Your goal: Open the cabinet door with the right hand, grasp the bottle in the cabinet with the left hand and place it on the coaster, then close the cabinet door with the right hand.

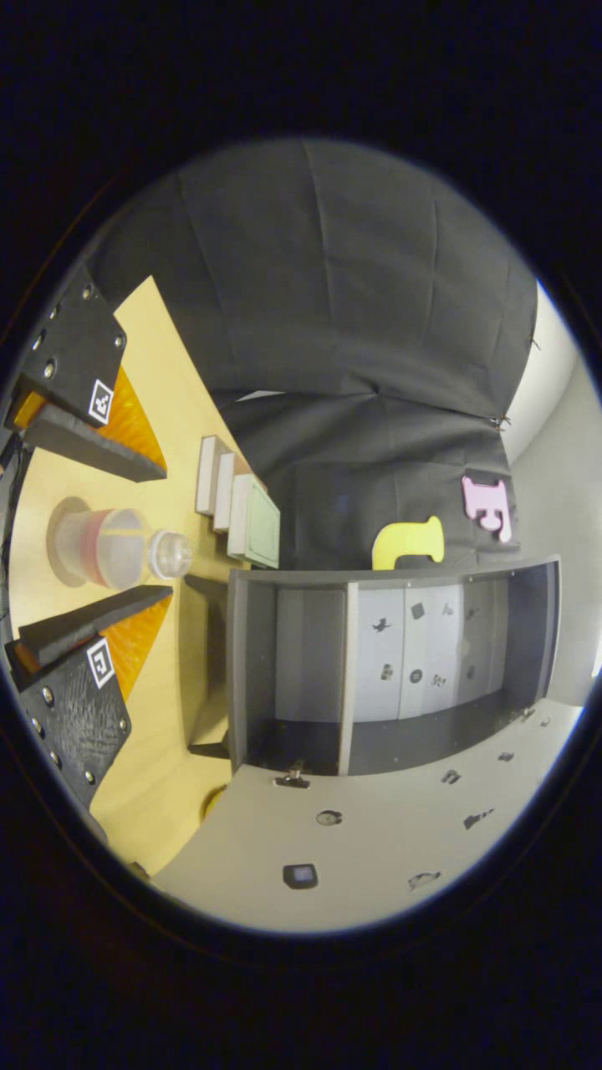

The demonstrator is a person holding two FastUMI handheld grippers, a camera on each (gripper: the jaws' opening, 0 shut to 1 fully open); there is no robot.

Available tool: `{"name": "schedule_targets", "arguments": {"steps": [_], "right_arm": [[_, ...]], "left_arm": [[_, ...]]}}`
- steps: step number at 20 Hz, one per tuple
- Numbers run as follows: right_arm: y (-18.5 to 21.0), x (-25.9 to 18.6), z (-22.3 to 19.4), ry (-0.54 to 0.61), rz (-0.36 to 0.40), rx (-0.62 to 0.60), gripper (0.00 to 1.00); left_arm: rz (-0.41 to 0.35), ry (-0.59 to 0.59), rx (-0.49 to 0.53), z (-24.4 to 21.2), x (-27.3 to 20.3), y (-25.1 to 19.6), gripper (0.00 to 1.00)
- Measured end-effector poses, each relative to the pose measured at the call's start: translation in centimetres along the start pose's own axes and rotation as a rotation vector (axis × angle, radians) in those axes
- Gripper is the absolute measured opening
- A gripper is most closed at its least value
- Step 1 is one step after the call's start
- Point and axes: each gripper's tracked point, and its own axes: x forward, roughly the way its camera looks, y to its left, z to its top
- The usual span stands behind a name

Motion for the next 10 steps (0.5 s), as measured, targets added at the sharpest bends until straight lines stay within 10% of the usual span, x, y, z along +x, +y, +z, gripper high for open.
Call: {"name": "schedule_targets", "arguments": {"steps": [10], "right_arm": [[1.4, -1.6, 5.6, -0.088, 0.048, 0.048, 0.98]], "left_arm": [[-0.011, -0.094, 0.042, 11.8, -0.7, -0.3, 0.75]]}}
